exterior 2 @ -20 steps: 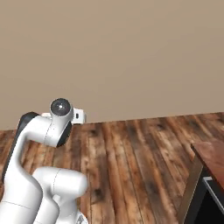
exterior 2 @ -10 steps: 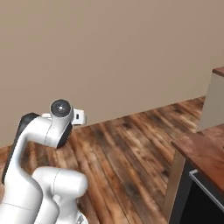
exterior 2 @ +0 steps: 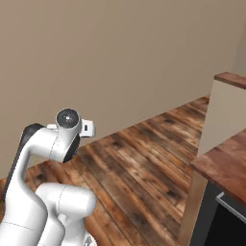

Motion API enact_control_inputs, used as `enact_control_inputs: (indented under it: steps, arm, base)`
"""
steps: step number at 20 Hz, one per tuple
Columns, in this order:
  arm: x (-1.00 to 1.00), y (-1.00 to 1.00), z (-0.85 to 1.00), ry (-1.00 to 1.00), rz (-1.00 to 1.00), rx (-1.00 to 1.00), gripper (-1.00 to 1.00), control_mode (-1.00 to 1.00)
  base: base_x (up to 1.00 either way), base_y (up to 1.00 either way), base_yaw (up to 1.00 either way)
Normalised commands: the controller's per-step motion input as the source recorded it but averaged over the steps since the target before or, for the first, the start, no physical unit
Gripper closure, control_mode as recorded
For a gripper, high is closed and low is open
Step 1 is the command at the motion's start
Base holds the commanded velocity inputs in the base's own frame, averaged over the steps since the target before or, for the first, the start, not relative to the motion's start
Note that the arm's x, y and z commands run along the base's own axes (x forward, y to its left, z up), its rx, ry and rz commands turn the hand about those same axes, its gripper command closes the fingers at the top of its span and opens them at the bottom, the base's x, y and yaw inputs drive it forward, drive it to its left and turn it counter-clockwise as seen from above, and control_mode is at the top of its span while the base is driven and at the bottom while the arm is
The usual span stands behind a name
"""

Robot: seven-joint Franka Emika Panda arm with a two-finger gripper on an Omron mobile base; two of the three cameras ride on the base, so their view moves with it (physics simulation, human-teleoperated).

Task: Move the shaker and shaker from the cabinet to the dining counter.

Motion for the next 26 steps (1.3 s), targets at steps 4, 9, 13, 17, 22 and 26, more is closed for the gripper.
enact_control_inputs:
  steps: [4,9,13,17,22,26]
  arm:
    - [0.0,0.0,0.0,0.0,0.0,0.0,1.0,1.0]
    - [0.0,0.0,0.0,0.0,0.0,0.0,1.0,1.0]
    - [0.0,0.0,0.0,0.0,0.0,0.0,1.0,1.0]
    - [0.0,0.0,0.0,0.0,0.0,0.0,1.0,1.0]
    - [0.0,0.0,0.0,0.0,0.0,0.0,1.0,1.0]
    - [0.0,0.0,0.0,0.0,0.0,0.0,1.0,1.0]
  base:
    - [0.7,0.33,-0.38]
    - [0.72,0.33,-0.37]
    - [0.76,0.32,-0.31]
    - [0.82,0.3,-0.24]
    - [0.84,0.3,-0.21]
    - [0.87,0.29,-0.16]
